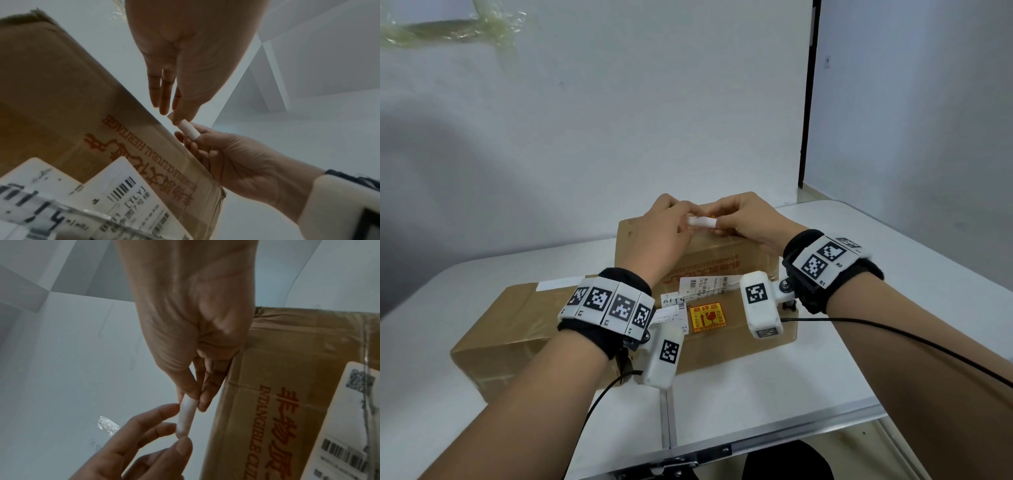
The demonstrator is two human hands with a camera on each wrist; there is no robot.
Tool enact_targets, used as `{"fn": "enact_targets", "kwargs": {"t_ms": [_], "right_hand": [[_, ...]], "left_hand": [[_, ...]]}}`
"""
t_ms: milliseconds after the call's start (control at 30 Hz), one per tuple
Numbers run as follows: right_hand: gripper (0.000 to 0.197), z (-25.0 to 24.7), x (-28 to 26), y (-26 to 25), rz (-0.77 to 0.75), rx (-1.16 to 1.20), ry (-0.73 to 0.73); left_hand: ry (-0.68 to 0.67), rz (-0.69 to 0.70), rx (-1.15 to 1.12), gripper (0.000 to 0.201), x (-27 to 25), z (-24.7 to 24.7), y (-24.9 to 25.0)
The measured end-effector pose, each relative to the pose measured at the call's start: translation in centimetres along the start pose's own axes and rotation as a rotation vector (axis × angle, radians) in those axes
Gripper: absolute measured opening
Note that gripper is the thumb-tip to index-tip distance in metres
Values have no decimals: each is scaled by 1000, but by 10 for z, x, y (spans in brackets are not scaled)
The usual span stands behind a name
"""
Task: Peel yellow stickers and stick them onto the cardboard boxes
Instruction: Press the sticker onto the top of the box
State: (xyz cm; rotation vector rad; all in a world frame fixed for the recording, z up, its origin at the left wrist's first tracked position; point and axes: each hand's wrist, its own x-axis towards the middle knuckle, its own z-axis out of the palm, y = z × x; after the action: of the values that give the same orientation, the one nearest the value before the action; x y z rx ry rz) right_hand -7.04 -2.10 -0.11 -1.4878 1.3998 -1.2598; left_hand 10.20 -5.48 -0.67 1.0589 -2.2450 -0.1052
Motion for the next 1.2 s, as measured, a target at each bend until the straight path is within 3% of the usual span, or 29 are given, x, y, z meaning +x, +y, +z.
{"fn": "enact_targets", "kwargs": {"t_ms": [267, 433, 700, 1200], "right_hand": [[23, 5, 6, 1, -32, -124, 36], [22, 6, 11, 4, -70, -151, 64], [10, 9, 18, 15, -142, -239, 89], [10, 9, 19, 17, -216, -417, 70]], "left_hand": [[-29, -55, 74, 4, -3, -4, 3], [-62, -1, 125, 6, -5, -4, 3], [-71, 145, 279, 27, -15, -6, 10], [-108, 172, 332, 32, -21, -11, 17]]}}
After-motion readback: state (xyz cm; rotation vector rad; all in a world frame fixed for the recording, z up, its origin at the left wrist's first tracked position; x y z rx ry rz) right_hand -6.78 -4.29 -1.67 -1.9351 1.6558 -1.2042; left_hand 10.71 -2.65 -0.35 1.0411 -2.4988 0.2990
